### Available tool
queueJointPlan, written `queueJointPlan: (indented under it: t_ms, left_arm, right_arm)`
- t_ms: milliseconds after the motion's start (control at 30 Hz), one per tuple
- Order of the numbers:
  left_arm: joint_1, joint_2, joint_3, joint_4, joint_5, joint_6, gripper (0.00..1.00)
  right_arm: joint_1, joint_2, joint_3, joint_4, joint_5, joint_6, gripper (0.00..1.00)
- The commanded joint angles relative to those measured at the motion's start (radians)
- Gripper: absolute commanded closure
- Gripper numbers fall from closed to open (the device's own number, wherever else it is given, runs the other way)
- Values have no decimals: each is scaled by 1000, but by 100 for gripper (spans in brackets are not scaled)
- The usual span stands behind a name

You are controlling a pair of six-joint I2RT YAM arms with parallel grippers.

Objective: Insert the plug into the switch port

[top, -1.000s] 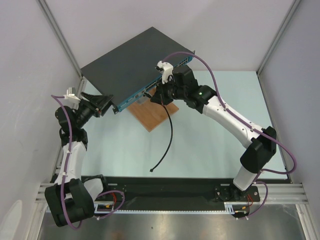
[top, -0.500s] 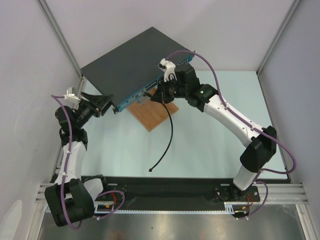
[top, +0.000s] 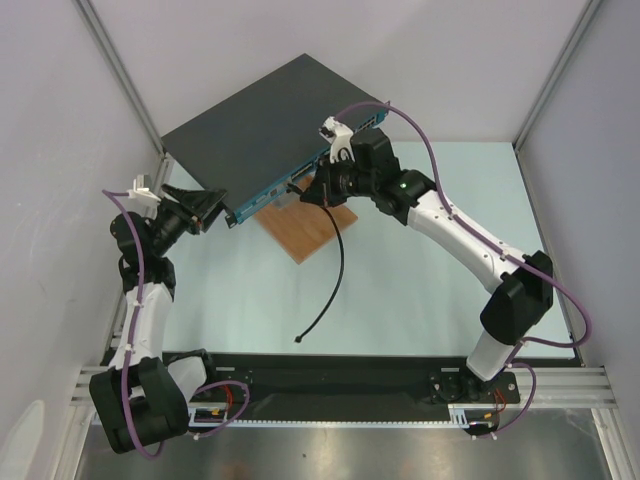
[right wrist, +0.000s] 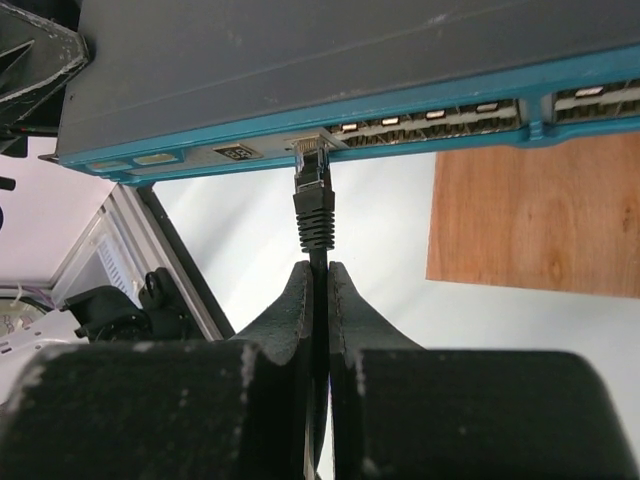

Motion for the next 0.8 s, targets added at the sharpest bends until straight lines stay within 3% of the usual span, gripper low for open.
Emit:
queueJointPlan:
  t_ms: [0,333,767]
  left_arm:
    - [-20,9,27,25,-9,59,100]
    - [-20,6,24,16,-9,64,100]
    - [-20,7,32,2,-8,81,100]
  right_arm:
    - [11,5,-23,146,55,58,100]
    - [8,3,-37,257,35,174,100]
    - [-2,77,44,280,43,145,100]
